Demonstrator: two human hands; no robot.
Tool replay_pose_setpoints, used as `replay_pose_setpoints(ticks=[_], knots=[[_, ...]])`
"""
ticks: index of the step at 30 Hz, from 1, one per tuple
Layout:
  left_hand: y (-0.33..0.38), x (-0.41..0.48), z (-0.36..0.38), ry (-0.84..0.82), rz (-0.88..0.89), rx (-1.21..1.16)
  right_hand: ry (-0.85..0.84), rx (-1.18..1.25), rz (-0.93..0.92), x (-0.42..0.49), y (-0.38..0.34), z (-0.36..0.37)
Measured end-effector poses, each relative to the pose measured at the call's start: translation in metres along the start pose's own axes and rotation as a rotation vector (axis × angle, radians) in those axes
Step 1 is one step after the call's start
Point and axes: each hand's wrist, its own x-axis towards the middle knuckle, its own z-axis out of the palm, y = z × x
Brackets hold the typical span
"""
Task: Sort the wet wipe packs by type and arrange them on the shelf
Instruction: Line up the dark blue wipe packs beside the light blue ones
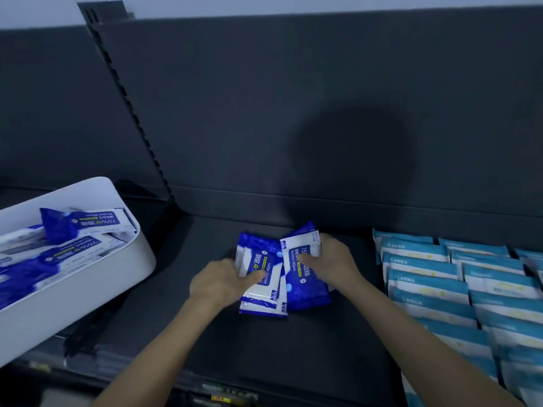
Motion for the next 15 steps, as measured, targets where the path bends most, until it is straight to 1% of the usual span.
replay_pose_setpoints(ticks=[3, 5, 7, 8, 9, 10, 12, 13, 15], knots=[[-0.002, -0.002, -0.007, -0.019, -0.015, 0.100, 0.008, -0.132, -0.035, 0.005, -0.001, -0.002], [-0.002, -0.004, -0.011, 0.074, 0.025, 0.167, 0.033, -0.258, -0.063, 0.002, -0.002, -0.001], [-0.003, 0.002, -0.013, 0.202, 0.147, 0.173, 0.085, -0.365, -0.107, -0.005, -0.003, 0.002], [-0.002, 0.008, -0.014, 0.197, 0.245, 0.150, 0.109, -0.370, -0.121, -0.010, -0.005, 0.005], [-0.002, 0.015, -0.015, 0.135, 0.358, 0.111, 0.125, -0.360, -0.131, -0.014, -0.007, 0.008], [0.000, 0.019, -0.017, 0.027, 0.455, 0.071, 0.125, -0.356, -0.136, -0.019, -0.009, 0.012], [0.003, 0.025, -0.018, -0.174, 0.542, -0.019, 0.108, -0.377, -0.167, -0.027, -0.011, 0.019], [0.002, 0.027, -0.016, -0.210, 0.552, -0.063, 0.094, -0.400, -0.181, -0.031, -0.011, 0.022], [-0.003, 0.027, -0.015, -0.168, 0.550, -0.072, 0.063, -0.443, -0.192, -0.037, -0.008, 0.027]])
